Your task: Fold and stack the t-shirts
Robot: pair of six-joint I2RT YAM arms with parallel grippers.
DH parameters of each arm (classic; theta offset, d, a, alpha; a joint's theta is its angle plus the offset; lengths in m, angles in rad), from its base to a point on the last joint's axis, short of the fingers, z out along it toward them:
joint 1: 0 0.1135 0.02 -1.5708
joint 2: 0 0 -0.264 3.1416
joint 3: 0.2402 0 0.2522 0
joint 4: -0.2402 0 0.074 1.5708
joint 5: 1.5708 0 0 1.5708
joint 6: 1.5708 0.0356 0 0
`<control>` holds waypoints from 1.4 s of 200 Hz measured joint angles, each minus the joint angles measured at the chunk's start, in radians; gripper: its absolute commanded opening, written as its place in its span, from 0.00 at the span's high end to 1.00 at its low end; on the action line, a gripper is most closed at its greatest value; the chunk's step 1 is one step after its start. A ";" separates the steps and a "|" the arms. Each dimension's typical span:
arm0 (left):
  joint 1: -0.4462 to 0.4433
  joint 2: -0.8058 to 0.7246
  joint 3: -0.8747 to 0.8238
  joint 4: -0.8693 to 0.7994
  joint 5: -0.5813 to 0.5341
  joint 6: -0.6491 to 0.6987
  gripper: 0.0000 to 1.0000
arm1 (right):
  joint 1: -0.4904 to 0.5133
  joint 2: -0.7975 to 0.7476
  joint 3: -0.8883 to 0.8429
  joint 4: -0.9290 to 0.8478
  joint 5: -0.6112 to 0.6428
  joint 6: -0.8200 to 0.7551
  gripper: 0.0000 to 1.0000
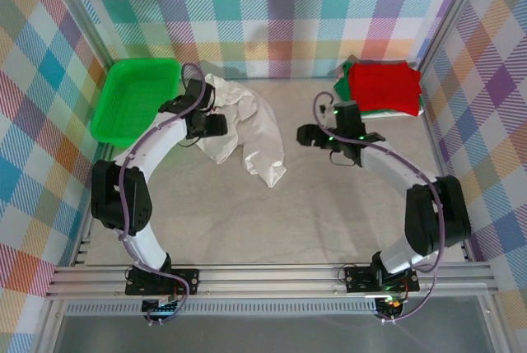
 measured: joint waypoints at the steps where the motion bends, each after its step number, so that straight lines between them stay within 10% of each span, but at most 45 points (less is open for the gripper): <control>1: 0.000 0.000 -0.002 0.002 0.000 0.000 0.27 | 0.005 0.005 -0.002 -0.001 -0.004 0.002 0.23; 58: 0.035 0.149 -0.111 0.146 0.083 -0.011 0.38 | 0.167 0.191 -0.004 0.019 -0.112 0.101 0.41; 127: 0.062 0.234 -0.151 0.296 0.150 -0.029 1.00 | 0.190 0.303 0.033 0.079 -0.120 0.200 0.92; 280: 0.192 -0.427 -0.211 0.171 -0.017 -0.054 1.00 | 0.031 -0.344 0.069 -0.237 0.205 0.011 1.00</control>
